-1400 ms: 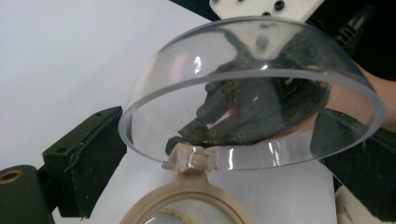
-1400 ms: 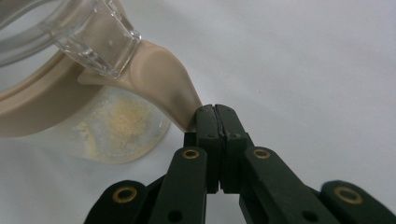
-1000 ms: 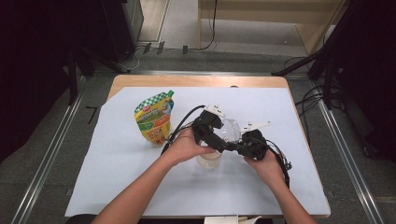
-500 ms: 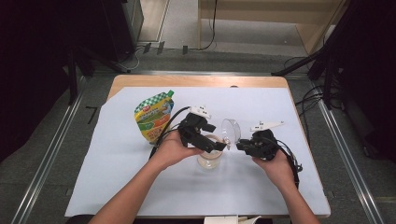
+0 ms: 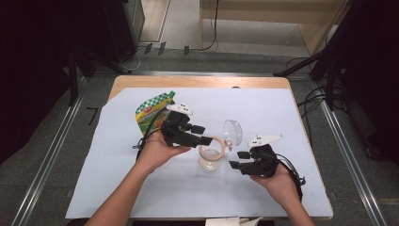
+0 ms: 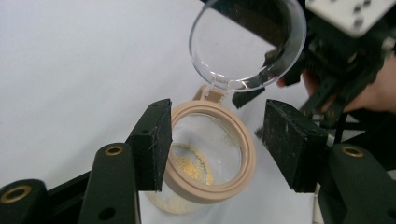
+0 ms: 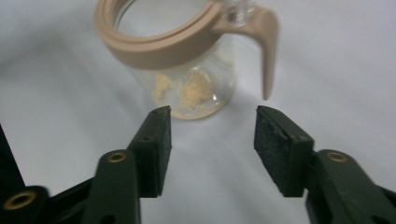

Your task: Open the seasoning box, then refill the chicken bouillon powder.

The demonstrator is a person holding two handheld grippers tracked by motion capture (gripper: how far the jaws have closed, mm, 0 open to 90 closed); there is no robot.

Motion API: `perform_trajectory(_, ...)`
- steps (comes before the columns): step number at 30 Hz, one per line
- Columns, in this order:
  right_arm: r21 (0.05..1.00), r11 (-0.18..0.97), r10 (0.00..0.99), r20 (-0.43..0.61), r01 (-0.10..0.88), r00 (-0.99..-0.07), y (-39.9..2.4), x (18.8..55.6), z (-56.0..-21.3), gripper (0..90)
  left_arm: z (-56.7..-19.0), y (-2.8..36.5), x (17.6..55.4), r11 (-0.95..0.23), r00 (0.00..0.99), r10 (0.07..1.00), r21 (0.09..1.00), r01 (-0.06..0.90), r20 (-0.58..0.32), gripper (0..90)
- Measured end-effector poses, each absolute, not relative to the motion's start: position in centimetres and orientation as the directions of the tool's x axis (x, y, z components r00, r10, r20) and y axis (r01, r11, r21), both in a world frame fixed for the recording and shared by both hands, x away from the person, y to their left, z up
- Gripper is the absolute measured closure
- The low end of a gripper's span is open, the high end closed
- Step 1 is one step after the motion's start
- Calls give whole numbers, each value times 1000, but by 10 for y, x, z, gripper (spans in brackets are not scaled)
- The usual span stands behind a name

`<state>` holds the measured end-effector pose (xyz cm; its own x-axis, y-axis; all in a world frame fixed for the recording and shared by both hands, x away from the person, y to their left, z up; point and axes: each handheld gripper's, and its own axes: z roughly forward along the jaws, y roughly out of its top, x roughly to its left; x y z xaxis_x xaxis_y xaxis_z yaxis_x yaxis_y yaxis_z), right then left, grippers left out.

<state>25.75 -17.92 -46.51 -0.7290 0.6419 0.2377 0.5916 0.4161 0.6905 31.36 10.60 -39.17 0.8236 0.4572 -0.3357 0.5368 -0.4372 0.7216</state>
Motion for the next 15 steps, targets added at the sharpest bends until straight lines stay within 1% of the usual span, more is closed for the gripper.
perform_trajectory(3,686,448,622,221,573,-751,-170,251,-466,438,-387,116,314,-435,808,481,707,558,-341,427)
perform_trajectory(6,687,472,598,211,553,-773,-162,249,-467,435,-383,124,315,-431,797,493,697,573,-349,409)
perform_trajectory(7,685,472,597,216,556,-773,-160,249,-467,435,-382,127,315,-426,793,496,696,578,-355,413)
perform_trajectory(9,675,479,595,221,561,-773,-158,249,-469,436,-380,131,316,-433,793,490,689,582,-362,449)
perform_trajectory(11,672,482,589,226,562,-776,-156,250,-470,438,-377,136,316,-446,790,504,678,585,-350,461)
perform_trajectory(15,668,482,584,238,567,-776,-153,250,-471,442,-371,143,315,-438,790,512,690,577,-336,443)
